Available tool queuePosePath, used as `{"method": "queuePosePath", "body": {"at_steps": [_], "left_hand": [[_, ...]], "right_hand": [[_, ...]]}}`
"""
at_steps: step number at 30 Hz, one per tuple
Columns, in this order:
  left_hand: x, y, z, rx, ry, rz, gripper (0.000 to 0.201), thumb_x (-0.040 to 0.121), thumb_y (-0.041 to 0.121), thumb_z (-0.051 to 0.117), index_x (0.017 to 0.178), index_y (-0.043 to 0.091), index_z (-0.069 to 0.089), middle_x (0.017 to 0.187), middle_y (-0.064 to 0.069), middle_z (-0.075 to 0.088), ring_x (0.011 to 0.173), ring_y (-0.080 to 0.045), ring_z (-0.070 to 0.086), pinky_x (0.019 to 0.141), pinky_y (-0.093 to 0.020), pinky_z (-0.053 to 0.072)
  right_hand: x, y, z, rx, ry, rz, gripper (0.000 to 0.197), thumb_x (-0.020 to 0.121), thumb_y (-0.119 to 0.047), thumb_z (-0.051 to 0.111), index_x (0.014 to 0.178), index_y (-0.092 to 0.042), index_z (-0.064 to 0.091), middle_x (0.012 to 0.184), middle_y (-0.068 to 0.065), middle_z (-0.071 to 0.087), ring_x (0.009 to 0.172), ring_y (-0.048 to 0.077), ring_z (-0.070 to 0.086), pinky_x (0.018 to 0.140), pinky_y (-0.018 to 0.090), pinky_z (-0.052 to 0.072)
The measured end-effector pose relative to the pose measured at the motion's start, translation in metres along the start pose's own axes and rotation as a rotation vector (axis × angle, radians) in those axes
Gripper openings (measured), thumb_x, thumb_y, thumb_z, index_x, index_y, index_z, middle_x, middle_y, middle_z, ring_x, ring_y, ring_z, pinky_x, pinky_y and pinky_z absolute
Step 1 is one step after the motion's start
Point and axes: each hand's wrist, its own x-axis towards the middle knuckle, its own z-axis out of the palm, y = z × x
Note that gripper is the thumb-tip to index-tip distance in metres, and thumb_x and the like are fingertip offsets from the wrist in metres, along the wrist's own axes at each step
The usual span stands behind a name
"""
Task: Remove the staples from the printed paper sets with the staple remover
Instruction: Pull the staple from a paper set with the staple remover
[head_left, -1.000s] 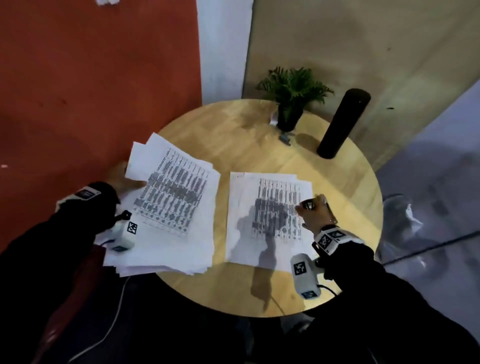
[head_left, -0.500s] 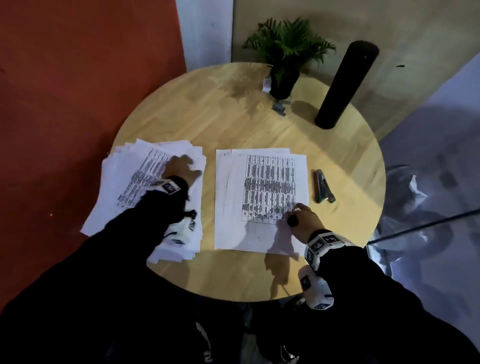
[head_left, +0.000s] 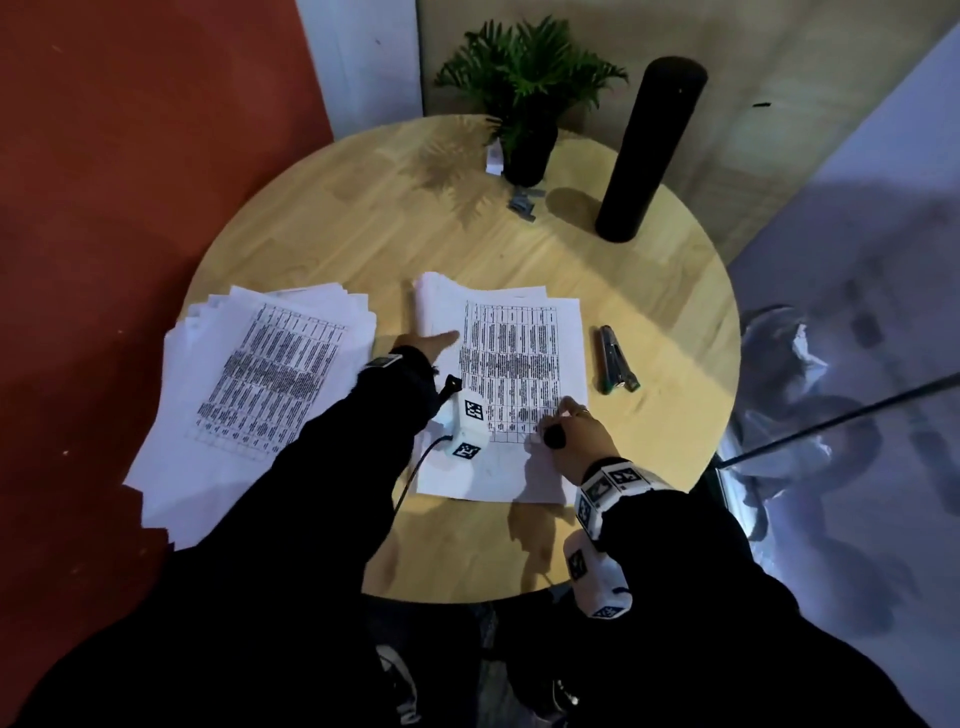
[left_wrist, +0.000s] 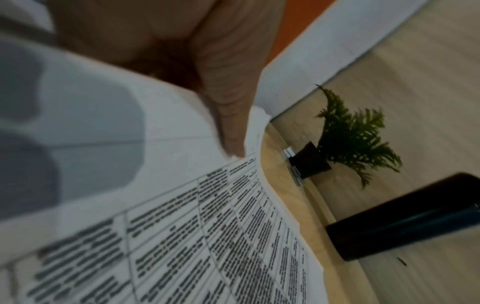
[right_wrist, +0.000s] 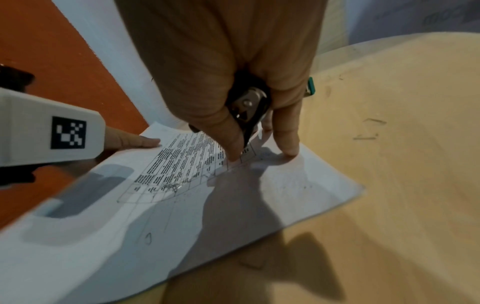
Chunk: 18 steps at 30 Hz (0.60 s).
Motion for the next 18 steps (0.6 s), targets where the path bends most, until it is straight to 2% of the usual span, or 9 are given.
{"method": "queuePosePath", "body": {"at_steps": [2, 4, 7, 9, 12, 13, 15, 16, 18], "left_hand": [[0.005, -0.005, -0.002, -0.035, 0.051, 0.004, 0.061, 0.089, 0.038, 0.062, 0.125, -0.010, 0.050, 0.085, -0.014, 0.055, 0.054, -0.018, 0.043, 0.036, -0.023, 0.038], [0.005, -0.004, -0.005, -0.060, 0.021, -0.043, 0.060, 0.089, 0.036, 0.062, 0.124, -0.011, 0.049, 0.083, -0.018, 0.058, 0.062, -0.025, 0.051, 0.044, -0.028, 0.044], [0.005, -0.002, -0.013, 0.061, -0.047, -0.072, 0.054, 0.090, 0.030, 0.062, 0.129, -0.004, 0.048, 0.124, -0.014, 0.058, 0.112, -0.027, 0.055, 0.085, -0.026, 0.044], [0.003, -0.001, -0.018, 0.131, -0.077, -0.038, 0.054, 0.086, 0.030, 0.068, 0.125, -0.002, 0.050, 0.117, -0.011, 0.059, 0.106, -0.026, 0.057, 0.072, -0.029, 0.040], [0.001, 0.002, -0.027, 0.072, -0.172, -0.003, 0.032, 0.084, 0.020, 0.070, 0.107, 0.004, 0.053, 0.101, -0.010, 0.059, 0.065, -0.023, 0.056, 0.049, -0.023, 0.040], [0.003, 0.002, -0.031, 0.032, -0.194, 0.039, 0.026, 0.083, 0.014, 0.071, 0.103, 0.004, 0.058, 0.106, -0.011, 0.061, 0.061, -0.023, 0.058, 0.050, -0.020, 0.047], [0.005, 0.003, -0.037, -0.070, -0.202, 0.175, 0.028, 0.076, 0.004, 0.074, 0.103, 0.001, 0.065, 0.118, -0.015, 0.063, 0.081, -0.023, 0.068, 0.079, -0.030, 0.056], [0.009, 0.003, -0.040, -0.118, -0.177, 0.226, 0.033, 0.074, 0.001, 0.075, 0.105, 0.000, 0.066, 0.115, -0.017, 0.066, 0.092, -0.024, 0.067, 0.091, -0.039, 0.053], [0.002, 0.009, -0.044, -0.173, -0.159, 0.303, 0.035, 0.074, -0.003, 0.074, 0.107, -0.001, 0.065, 0.088, -0.007, 0.074, 0.083, -0.018, 0.069, 0.087, -0.038, 0.054]], "right_hand": [[-0.001, -0.003, -0.002, -0.004, 0.005, -0.008, 0.019, 0.092, -0.026, 0.049, 0.101, -0.014, 0.061, 0.128, 0.013, 0.043, 0.131, 0.022, 0.034, 0.095, 0.030, 0.039], [-0.003, -0.007, -0.003, -0.002, -0.002, -0.001, 0.015, 0.092, -0.025, 0.049, 0.095, -0.015, 0.059, 0.124, 0.014, 0.042, 0.128, 0.022, 0.034, 0.093, 0.030, 0.040], [-0.003, -0.007, -0.004, 0.010, -0.016, -0.005, 0.014, 0.091, -0.029, 0.052, 0.080, -0.020, 0.052, 0.120, 0.013, 0.047, 0.128, 0.021, 0.034, 0.094, 0.028, 0.040], [-0.004, -0.006, -0.008, 0.039, -0.015, 0.001, 0.013, 0.090, -0.028, 0.052, 0.088, -0.015, 0.057, 0.119, 0.011, 0.047, 0.124, 0.021, 0.040, 0.090, 0.027, 0.040], [-0.009, -0.006, -0.022, 0.185, 0.032, 0.087, 0.025, 0.091, -0.016, 0.051, 0.111, -0.002, 0.056, 0.111, 0.014, 0.056, 0.110, 0.028, 0.054, 0.073, 0.023, 0.034], [-0.010, -0.007, -0.027, 0.215, 0.056, 0.096, 0.021, 0.091, -0.013, 0.051, 0.108, -0.002, 0.058, 0.109, 0.016, 0.059, 0.104, 0.029, 0.056, 0.071, 0.023, 0.033], [-0.010, -0.009, -0.040, 0.266, 0.102, 0.109, 0.013, 0.093, -0.010, 0.049, 0.095, -0.003, 0.059, 0.099, 0.020, 0.063, 0.091, 0.031, 0.058, 0.070, 0.029, 0.038], [-0.009, -0.011, -0.045, 0.308, 0.140, 0.108, 0.013, 0.093, -0.010, 0.049, 0.093, -0.002, 0.059, 0.093, 0.021, 0.062, 0.087, 0.032, 0.058, 0.072, 0.034, 0.042], [-0.001, -0.014, -0.055, 0.512, 0.224, 0.117, 0.011, 0.091, -0.009, 0.053, 0.100, -0.006, 0.058, 0.087, 0.015, 0.057, 0.080, 0.030, 0.055, 0.074, 0.041, 0.046]]}}
